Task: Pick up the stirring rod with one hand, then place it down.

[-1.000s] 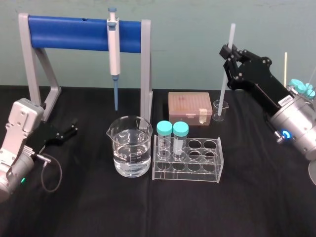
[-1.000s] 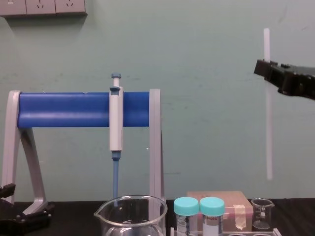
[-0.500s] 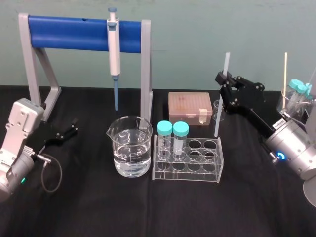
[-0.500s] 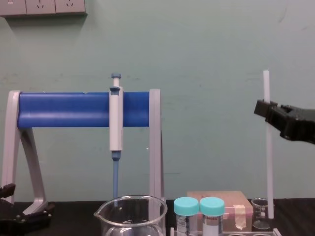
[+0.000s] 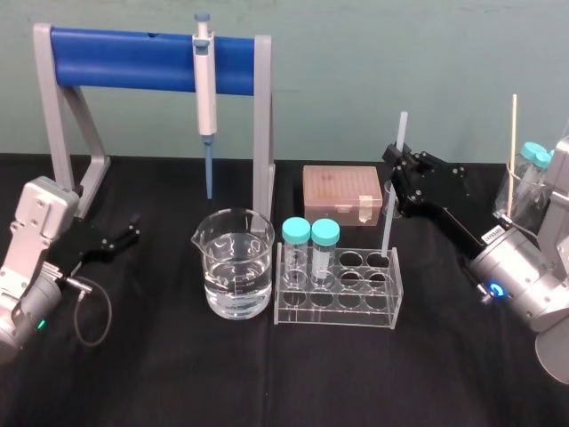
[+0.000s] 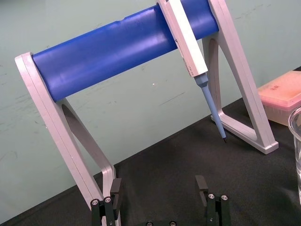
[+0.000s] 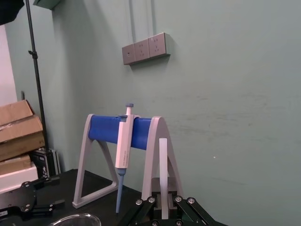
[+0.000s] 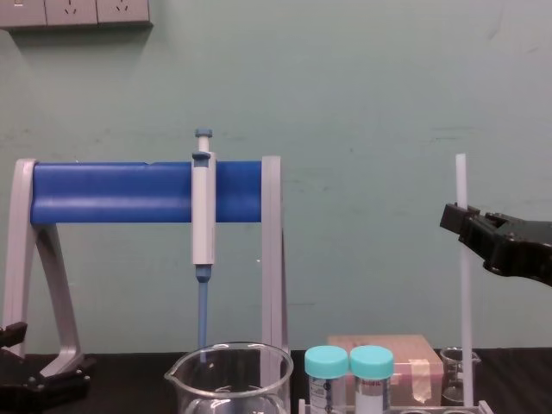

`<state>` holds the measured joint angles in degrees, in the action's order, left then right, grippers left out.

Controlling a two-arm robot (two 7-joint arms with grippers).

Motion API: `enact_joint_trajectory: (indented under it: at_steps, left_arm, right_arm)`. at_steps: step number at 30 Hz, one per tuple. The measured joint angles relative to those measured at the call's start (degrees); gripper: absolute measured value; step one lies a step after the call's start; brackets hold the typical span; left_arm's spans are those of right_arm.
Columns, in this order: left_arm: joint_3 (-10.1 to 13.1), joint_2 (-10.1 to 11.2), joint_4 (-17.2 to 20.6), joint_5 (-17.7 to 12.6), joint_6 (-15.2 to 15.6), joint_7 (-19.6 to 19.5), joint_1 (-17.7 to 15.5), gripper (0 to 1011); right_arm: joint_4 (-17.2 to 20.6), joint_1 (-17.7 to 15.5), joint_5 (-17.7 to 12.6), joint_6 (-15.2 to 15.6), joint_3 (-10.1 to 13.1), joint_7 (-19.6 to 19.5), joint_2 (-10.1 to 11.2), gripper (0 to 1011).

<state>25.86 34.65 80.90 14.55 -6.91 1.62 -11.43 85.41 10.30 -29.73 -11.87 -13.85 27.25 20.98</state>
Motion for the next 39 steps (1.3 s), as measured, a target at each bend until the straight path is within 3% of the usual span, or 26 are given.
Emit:
enact_joint_trajectory:
  at_steps: [39]
  left_arm:
    - [0.0, 0.0, 0.0, 0.0, 0.0, 0.0, 0.0, 1000]
  right_arm:
    - [-8.6, 2.4, 2.9, -2.3, -1.4, 0.3, -2.9, 72]
